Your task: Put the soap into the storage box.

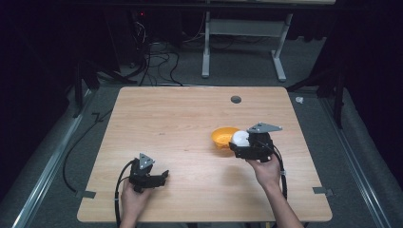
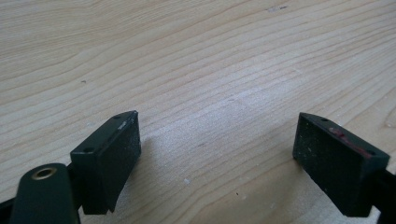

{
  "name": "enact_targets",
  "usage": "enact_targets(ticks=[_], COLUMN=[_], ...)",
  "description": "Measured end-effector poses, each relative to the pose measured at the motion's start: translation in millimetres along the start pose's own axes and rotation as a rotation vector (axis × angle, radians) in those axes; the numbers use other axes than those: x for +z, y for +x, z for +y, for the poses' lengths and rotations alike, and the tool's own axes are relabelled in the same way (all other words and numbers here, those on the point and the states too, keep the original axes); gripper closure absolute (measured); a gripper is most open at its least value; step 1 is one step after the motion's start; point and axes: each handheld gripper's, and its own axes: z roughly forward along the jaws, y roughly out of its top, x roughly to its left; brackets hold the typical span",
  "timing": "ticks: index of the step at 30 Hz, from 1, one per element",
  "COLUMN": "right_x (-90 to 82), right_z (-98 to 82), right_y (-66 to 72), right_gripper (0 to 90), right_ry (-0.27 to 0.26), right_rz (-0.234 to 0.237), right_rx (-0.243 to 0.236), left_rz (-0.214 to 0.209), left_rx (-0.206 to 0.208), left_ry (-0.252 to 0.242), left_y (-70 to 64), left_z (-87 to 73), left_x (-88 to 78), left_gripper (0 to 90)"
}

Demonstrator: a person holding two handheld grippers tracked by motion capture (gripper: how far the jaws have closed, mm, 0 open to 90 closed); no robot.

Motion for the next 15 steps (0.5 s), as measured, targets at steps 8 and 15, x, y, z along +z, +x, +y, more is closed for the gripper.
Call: enact_targets(ticks=[8, 15], right_x=[9.5, 15.7], right_z=[7.7, 14.9], right_y=[-3.1, -5.5], right_gripper=[23.4, 23.4], right_ry=[0.007, 0.015], right_rz=[0.009, 0.013], right_rx=[0.017, 0.03], left_rz=[-0.001, -0.001], left_rx=[-0.002, -0.002], left_ry=[0.0, 0.0], left_y=[-0.1, -0.1], left_z=[0.0, 0.0], left_x=[0.0, 0.0], left_gripper=[15.6, 15.6])
